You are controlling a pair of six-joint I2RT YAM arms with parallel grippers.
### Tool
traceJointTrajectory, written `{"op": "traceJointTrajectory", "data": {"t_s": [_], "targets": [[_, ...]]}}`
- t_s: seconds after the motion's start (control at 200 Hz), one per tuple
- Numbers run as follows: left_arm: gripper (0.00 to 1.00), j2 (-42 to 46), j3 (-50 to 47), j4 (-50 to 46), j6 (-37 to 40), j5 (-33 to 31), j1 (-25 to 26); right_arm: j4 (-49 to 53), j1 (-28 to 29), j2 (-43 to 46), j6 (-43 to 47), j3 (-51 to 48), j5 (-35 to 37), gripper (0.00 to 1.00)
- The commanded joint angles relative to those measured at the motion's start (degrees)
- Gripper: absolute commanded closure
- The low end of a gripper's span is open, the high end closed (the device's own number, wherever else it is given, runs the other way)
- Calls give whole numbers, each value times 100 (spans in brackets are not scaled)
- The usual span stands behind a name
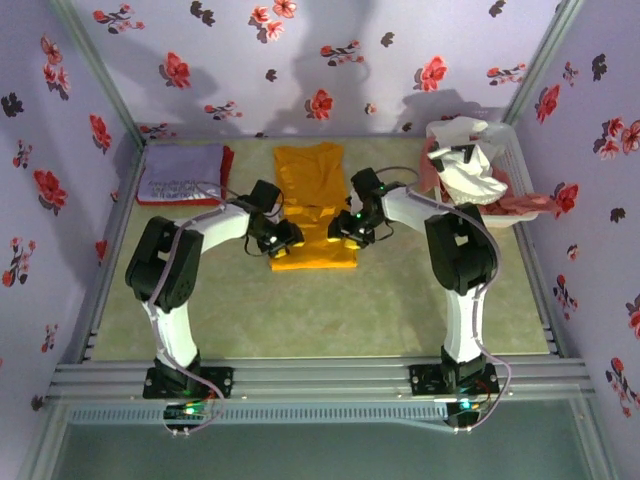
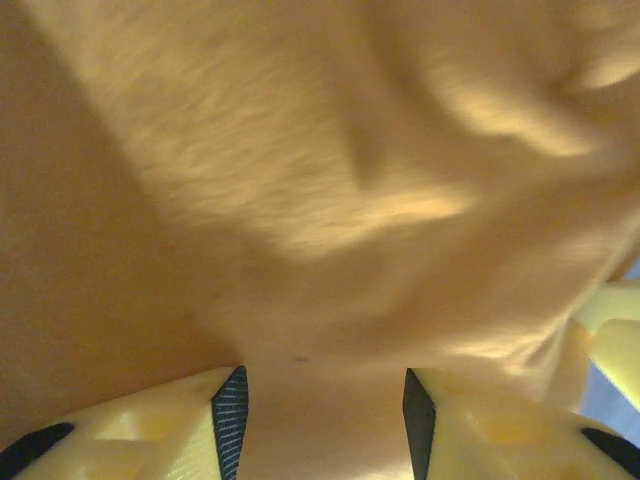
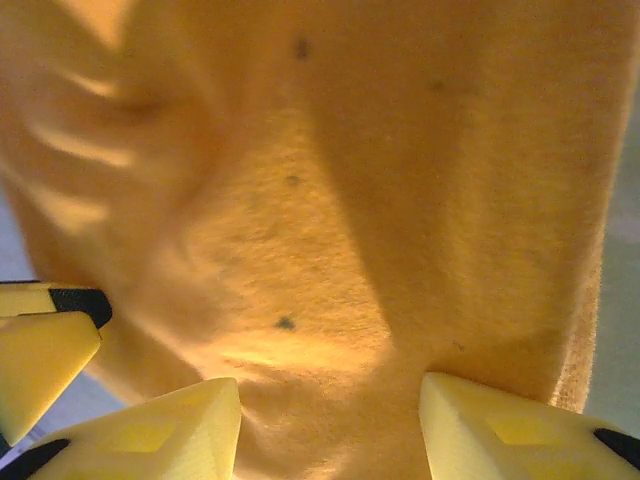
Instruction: Fold and stack the t-shirts
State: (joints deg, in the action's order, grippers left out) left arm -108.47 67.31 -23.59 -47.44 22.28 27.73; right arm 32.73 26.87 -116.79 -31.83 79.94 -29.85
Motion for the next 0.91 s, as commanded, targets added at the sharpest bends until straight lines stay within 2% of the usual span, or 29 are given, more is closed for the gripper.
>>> {"op": "traceJointTrajectory", "data": {"t_s": [0.0, 0.105, 0.335, 0.49, 0.695, 0.775, 0.9], "targets": [[50, -83, -245, 13, 195, -26, 110, -92, 88, 22, -90, -364, -15, 33], [49, -22, -479, 54, 202, -66, 161, -182, 194, 204, -106, -838, 131, 23], [48, 451, -1360, 274, 54, -179, 235, -567, 380, 1110, -469, -2199, 194, 20], [47, 1238, -1967, 258, -200, -297, 517, -474, 679, 2058, -636, -2801, 325, 20], [44, 2230, -1938, -171, -358, -513, 767, 189, 687, 3185, -624, -2493, 840, 20], [43, 2287, -1545, -419, -223, -643, 748, 277, 655, 3171, -632, -2138, 875, 20], [42, 1857, -758, -731, 78, -650, 614, 216, 609, 2705, -640, -1536, 774, 20]]}}
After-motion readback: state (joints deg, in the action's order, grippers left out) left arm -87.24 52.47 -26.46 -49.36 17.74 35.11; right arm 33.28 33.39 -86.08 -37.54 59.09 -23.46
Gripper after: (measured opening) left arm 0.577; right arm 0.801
